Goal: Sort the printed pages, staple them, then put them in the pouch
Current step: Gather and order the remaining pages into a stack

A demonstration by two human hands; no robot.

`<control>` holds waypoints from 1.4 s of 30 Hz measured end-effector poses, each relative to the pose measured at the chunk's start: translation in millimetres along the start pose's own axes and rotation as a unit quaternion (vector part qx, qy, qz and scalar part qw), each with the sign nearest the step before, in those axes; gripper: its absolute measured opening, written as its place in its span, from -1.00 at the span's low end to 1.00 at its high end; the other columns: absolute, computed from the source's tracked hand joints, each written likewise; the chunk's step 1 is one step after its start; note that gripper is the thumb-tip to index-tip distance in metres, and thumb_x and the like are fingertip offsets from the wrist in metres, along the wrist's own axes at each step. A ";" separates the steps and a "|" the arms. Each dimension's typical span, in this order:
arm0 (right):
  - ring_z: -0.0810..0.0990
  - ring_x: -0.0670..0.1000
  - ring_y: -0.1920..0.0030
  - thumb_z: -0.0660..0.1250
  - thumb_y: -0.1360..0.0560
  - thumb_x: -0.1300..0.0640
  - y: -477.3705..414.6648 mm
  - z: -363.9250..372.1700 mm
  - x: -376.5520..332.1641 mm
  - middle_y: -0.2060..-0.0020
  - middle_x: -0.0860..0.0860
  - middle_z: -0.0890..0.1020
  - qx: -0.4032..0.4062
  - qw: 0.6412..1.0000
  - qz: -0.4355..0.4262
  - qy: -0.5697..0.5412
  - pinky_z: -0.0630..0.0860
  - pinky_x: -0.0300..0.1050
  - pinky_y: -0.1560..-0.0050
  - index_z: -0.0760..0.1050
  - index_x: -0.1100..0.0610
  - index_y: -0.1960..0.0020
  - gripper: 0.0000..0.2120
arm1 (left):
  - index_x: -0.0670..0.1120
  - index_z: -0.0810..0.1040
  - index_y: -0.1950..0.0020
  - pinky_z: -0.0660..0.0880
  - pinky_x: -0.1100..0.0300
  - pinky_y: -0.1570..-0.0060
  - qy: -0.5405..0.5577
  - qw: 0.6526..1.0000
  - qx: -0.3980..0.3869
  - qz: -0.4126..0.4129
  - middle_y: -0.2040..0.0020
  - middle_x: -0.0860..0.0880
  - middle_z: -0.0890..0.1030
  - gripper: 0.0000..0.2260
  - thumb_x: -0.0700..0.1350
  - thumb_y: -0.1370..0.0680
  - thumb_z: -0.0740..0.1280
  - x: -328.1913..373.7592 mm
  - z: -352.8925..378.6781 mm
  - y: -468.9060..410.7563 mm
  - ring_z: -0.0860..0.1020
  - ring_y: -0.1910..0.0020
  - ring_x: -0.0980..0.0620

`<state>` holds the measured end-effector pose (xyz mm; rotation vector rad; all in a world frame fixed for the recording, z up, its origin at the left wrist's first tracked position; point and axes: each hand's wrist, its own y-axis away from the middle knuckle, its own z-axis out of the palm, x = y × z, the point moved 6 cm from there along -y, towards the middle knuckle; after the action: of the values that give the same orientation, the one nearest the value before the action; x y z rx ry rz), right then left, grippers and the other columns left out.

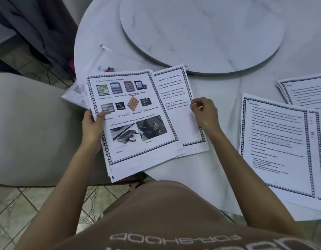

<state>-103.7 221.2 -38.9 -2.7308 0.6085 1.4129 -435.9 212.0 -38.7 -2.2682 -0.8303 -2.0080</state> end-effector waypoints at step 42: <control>0.52 -0.04 0.18 0.27 -0.52 0.21 -7.0 -41.5 35.8 0.16 0.05 0.58 0.073 0.996 0.053 -0.022 0.36 -0.57 0.31 0.56 0.21 -0.03 -0.85 | -0.08 0.40 -0.11 0.46 0.10 -0.16 -0.063 0.990 0.077 0.097 -0.26 -0.16 0.49 -0.86 -0.23 -0.62 0.11 13.6 -66.5 -25.3 0.48 -0.11 0.00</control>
<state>-50.2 208.1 -43.6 -2.5822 0.8314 1.3850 -506.4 216.4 -22.5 -2.3063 -0.7125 -1.6769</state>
